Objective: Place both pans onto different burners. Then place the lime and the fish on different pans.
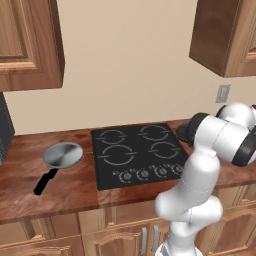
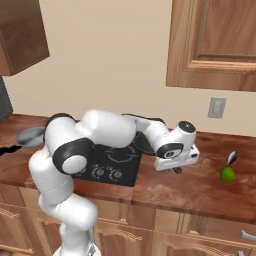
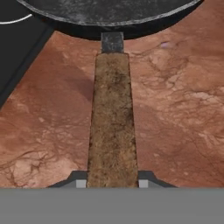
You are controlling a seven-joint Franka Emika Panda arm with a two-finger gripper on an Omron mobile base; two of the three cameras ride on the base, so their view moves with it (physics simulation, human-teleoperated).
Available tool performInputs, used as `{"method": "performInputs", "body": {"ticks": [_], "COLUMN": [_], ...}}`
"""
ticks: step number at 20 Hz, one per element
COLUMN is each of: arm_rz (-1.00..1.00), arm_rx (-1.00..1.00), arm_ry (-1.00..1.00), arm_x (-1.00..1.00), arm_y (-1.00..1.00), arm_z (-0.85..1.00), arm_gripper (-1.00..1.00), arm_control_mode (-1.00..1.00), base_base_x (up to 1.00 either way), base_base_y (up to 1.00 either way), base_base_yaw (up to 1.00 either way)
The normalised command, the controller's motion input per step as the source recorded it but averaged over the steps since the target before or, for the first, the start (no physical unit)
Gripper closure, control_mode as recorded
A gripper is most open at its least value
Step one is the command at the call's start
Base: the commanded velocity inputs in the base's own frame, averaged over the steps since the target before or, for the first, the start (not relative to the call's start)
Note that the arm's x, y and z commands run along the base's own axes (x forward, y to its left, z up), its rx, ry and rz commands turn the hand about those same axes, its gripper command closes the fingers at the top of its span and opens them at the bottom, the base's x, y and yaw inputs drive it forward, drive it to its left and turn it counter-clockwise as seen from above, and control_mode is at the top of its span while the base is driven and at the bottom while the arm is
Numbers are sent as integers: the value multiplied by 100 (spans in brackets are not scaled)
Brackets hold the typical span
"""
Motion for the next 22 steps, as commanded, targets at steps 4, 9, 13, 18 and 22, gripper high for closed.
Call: {"method": "performInputs", "body": {"ticks": [4,9,13,18,22], "arm_rz": [7,15,16,9,7], "arm_rx": [0,0,0,0,0], "arm_ry": [-8,0,0,5,7], "arm_x": [0,0,0,0,1], "arm_y": [44,43,41,41,33], "arm_z": [6,2,0,0,-6], "arm_gripper": [100,100,100,100,100], "arm_control_mode": [-100,-100,-100,-100,-100], "base_base_x": [0,0,0,0,0], "base_base_y": [0,0,0,0,0], "base_base_yaw": [0,0,0,0,0]}}
